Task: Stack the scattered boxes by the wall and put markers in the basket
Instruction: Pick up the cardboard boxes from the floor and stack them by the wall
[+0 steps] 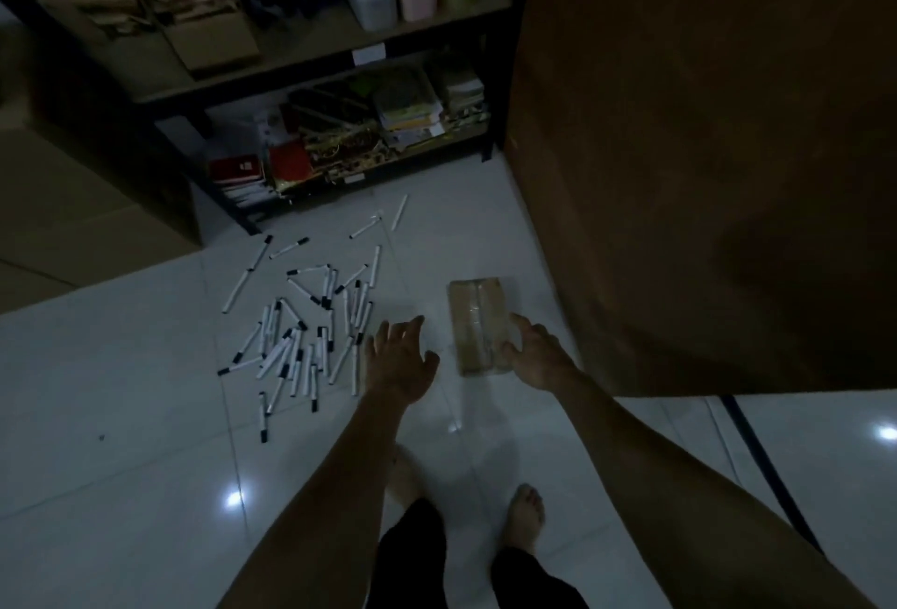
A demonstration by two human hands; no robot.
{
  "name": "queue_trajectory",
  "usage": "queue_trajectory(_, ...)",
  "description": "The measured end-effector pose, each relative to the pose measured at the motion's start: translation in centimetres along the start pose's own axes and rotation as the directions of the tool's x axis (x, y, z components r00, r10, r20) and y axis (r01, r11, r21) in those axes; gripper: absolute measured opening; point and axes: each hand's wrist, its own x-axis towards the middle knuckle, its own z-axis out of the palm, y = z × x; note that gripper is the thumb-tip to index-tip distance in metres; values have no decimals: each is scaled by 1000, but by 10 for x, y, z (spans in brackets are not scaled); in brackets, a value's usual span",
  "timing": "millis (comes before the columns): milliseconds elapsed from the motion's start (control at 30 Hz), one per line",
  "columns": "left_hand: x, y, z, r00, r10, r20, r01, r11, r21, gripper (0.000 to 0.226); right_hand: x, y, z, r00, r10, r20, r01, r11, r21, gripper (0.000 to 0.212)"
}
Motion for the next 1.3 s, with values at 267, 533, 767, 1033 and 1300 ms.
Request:
queue_trajectory(267,79,6,133,996,-51,67,57,993,-102,68,118,72,52,1000,7,-11,-6,997,79,63)
queue_trajectory(533,220,-24,277,998,-17,-55,8,988,-157,68,276,152,140,997,-1,-83,17,981,195,60)
queue_trajectory(767,311,-38,376,964,-64,-257,-60,892,-448,76,398,194,195,953,-82,-293,176,934,312,62)
queue_trajectory(1033,395,-36,422,914,-34,-405,-272,689,-672,77,487,221,226,886,-200,-419,398,792,462,61)
queue_trajectory(1300,416,-50,449,918,-99,-385,-237,642,-729,79,507,234,241,905,-185,-383,412,608,679,57)
